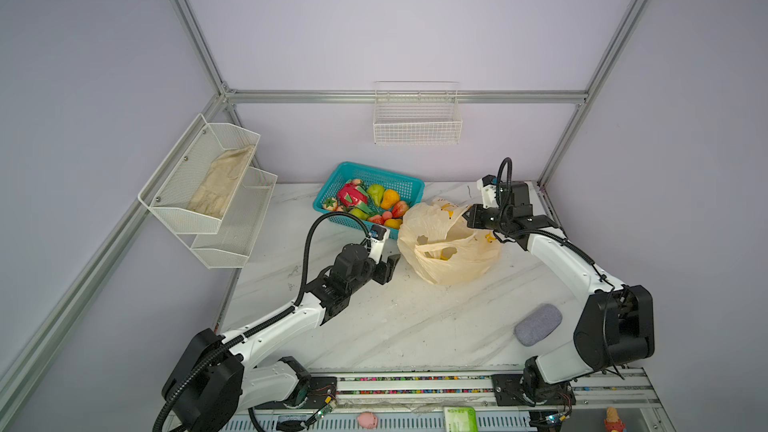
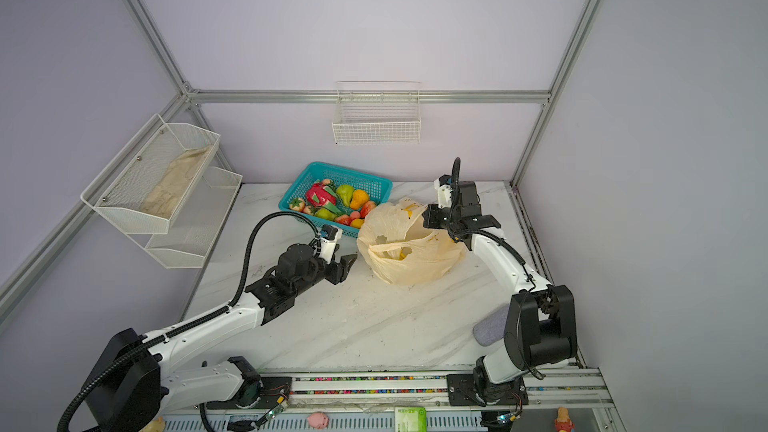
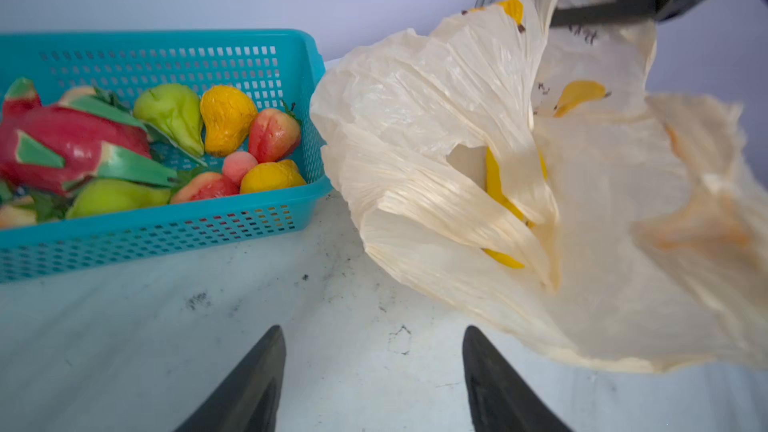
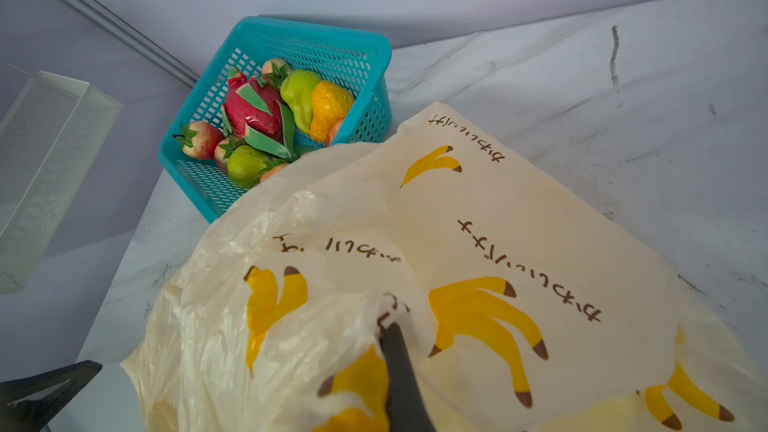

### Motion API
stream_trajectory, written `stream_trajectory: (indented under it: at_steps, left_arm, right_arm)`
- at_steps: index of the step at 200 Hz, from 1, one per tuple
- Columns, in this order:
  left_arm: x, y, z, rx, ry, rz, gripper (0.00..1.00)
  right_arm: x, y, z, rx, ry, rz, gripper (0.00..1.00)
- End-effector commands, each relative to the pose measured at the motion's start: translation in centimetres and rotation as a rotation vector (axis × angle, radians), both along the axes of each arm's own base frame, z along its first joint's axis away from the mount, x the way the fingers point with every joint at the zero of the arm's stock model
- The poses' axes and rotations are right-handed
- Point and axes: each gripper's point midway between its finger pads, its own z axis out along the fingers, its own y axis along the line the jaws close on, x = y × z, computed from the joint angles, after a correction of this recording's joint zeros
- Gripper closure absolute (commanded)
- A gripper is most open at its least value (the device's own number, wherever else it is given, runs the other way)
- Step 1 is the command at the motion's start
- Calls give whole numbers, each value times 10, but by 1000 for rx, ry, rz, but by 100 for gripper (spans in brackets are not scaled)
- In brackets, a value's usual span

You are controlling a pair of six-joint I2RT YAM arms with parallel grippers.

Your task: Place the fake fruits into the plastic bag and tie a complex knot

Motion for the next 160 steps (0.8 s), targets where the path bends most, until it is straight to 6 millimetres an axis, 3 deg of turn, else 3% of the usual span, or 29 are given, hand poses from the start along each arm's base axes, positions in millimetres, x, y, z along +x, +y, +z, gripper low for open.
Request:
stream_trajectory:
  at_steps: [1, 99, 101, 108, 160]
  left_arm:
    - [12, -22, 75, 154, -333, -164, 31]
    - [30, -65, 76, 511, -607, -457, 22]
    - [33, -68, 66, 523, -591, -470, 22]
    - [35, -71, 59, 543, -582, -497, 21]
    - [47, -85, 45, 614, -615, -547, 16]
  right_arm:
    - [-4, 9, 21, 40, -42, 39, 100]
    - [3, 19, 27, 93, -36, 74, 100]
    - [3, 19, 27, 95, -35, 73, 100]
    - [4, 20, 27, 97, -34, 74, 100]
    - [6, 20, 30, 102, -36, 71, 100]
